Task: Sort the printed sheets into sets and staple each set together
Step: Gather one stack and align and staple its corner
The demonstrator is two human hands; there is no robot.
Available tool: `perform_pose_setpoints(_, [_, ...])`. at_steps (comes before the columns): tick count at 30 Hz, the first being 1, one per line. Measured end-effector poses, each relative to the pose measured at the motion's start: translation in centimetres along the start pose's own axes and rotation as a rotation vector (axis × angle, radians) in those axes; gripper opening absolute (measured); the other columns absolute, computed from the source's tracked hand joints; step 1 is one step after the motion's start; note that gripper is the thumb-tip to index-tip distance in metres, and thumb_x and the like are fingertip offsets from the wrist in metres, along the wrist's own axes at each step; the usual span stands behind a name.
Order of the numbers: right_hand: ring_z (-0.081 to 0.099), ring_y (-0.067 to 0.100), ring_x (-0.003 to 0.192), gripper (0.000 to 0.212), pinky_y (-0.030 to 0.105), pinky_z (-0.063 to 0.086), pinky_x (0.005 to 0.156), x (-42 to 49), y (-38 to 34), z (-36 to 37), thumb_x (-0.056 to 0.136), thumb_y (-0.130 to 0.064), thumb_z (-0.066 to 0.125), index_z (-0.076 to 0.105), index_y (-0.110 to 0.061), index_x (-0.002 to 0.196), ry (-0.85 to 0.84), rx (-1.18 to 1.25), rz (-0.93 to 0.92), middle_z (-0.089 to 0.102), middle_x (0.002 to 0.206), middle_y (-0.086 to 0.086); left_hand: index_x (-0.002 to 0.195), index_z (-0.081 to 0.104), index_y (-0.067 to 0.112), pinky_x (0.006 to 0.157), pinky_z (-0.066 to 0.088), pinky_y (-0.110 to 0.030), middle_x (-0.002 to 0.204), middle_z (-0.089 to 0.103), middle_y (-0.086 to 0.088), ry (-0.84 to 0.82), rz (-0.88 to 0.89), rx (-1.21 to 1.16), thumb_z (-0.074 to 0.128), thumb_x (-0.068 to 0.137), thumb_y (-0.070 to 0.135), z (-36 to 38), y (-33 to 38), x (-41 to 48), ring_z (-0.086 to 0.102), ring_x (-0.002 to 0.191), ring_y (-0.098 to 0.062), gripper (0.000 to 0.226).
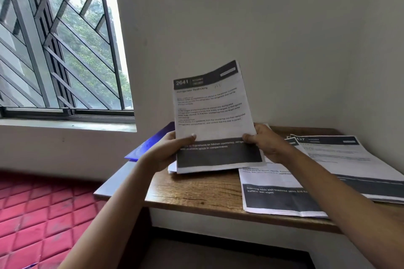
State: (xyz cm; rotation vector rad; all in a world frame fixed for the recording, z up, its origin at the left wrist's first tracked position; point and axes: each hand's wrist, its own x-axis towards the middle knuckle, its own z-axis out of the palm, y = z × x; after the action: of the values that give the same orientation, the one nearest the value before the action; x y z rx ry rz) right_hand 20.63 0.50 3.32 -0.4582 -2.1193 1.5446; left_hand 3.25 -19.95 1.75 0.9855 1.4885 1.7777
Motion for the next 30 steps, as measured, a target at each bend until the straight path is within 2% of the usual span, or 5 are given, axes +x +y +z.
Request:
perform_pose_setpoints(4, [0.055, 0.026, 0.118, 0.034, 0.034, 0.043, 0.103, -0.5, 1.7, -0.9, 0.092, 0.002, 0.054, 0.057, -0.004, 0.125, -0.136, 0.026, 0.147, 0.064, 0.122, 0.009, 0.123, 0.059, 0.005, 0.081, 0.059, -0.037, 0.115, 0.069, -0.016, 0.038, -0.023, -0.184, 0.063, 0.086, 0.021, -0.6, 0.4, 1.1, 0.069, 0.1, -0.027, 0.04])
perform_pose_setpoints(12, [0.068, 0.024, 0.095, 0.031, 0.033, 0.059, 0.072, -1.2, 1.0, -2.8, 0.091, 0.003, 0.054, 0.058, -0.003, 0.121, -0.343, -0.012, 0.329, 0.068, 0.112, 0.014, 0.102, 0.06, 0.002, 0.05, 0.057, -0.033, 0.074, 0.073, -0.012, 0.279, -0.048, -0.22, 0.052, 0.095, -0.001, 0.8, -0.8, 2.3, 0.071, 0.061, -0.021, 0.011])
perform_pose_setpoints(16, [0.071, 0.017, 0.073, 0.02, 0.031, 0.06, 0.064, 0.3, -0.2, -3.3, 0.095, 0.0, 0.05, 0.061, 0.0, 0.112, -0.221, 0.022, 0.317, 0.071, 0.096, 0.01, 0.119, 0.053, -0.003, 0.051, 0.058, -0.037, 0.087, 0.071, -0.018, 0.216, -0.103, -0.226, 0.054, 0.093, -0.001, 1.7, -1.9, 1.7, 0.072, 0.064, -0.025, 0.026])
perform_pose_setpoints(22, [0.068, 0.018, 0.052, 0.015, 0.036, 0.056, 0.048, 2.9, -0.1, -2.1, 0.096, 0.002, 0.047, 0.06, -0.001, 0.103, 0.122, 0.226, 0.251, 0.072, 0.074, 0.01, 0.099, 0.06, 0.004, 0.056, 0.06, -0.045, 0.075, 0.072, -0.017, 0.148, -0.245, -0.187, 0.055, 0.093, 0.0, 3.1, -2.7, 1.0, 0.071, 0.062, -0.028, 0.009])
perform_pose_setpoints(30, [0.065, 0.026, 0.079, 0.021, 0.038, 0.058, 0.062, 2.7, 3.4, -0.7, 0.096, 0.002, 0.048, 0.059, -0.005, 0.113, 0.141, 0.24, 0.27, 0.067, 0.093, 0.013, 0.096, 0.063, 0.009, 0.066, 0.061, -0.039, 0.082, 0.073, -0.013, 0.105, -0.168, -0.159, 0.051, 0.099, 0.016, 1.7, -2.4, 2.2, 0.072, 0.068, -0.022, 0.014])
